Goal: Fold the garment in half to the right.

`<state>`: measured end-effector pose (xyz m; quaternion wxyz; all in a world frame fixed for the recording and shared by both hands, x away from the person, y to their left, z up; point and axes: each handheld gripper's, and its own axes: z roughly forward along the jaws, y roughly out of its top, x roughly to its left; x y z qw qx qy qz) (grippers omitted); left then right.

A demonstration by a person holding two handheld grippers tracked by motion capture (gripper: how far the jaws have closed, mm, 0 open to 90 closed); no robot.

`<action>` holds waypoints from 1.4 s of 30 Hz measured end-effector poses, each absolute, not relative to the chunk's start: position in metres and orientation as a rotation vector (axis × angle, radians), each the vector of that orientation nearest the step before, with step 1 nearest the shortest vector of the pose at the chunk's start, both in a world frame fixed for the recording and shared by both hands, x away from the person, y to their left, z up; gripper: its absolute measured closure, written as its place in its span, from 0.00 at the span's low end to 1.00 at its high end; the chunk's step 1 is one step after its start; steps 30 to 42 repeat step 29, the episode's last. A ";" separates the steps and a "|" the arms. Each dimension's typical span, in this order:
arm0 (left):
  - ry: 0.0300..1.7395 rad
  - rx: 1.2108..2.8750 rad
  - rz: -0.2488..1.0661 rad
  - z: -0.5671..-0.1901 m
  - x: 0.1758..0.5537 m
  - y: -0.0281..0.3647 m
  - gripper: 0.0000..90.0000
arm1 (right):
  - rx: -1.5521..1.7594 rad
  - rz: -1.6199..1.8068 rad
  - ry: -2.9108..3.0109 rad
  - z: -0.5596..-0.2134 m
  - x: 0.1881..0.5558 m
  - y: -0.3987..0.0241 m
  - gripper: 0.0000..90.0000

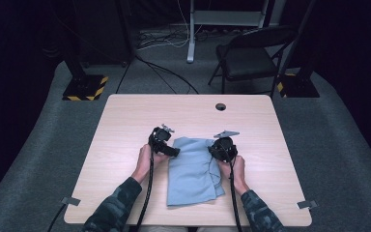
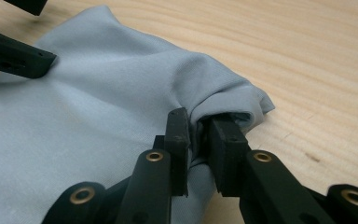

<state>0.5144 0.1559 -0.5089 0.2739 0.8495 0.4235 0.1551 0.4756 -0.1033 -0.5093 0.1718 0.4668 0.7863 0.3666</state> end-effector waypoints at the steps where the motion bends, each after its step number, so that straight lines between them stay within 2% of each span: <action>1: 1.140 2.283 0.427 -0.509 0.515 0.156 0.13 | 1.307 1.021 2.223 -0.509 0.476 -0.100 0.86; 4: 1.162 2.256 0.430 -0.509 0.520 0.159 0.12 | 1.281 1.023 2.229 -0.509 0.479 -0.096 0.79; 5: 1.179 2.218 0.408 -0.507 0.520 0.164 0.10 | 1.279 1.054 2.240 -0.508 0.479 -0.097 0.74; 7: 1.191 2.173 0.388 -0.503 0.515 0.175 0.06 | 1.295 1.124 2.242 -0.504 0.475 -0.102 0.56; 11: 1.196 2.124 0.420 -0.492 0.493 0.201 0.02 | 1.295 1.132 2.232 -0.494 0.459 -0.118 0.27; 15: 1.224 2.086 0.466 -0.492 0.460 0.238 0.00 | 1.322 1.114 2.170 -0.495 0.428 -0.160 0.14; 23: 1.338 2.051 0.508 -0.516 0.405 0.295 0.00 | 1.412 0.943 2.116 -0.523 0.380 -0.221 0.07; 29: 1.383 2.033 0.516 -0.527 0.396 0.310 0.00 | 1.443 0.894 2.066 -0.531 0.366 -0.239 0.06; 42: 1.383 2.033 0.516 -0.527 0.396 0.310 0.00 | 1.443 0.894 2.066 -0.531 0.366 -0.239 0.06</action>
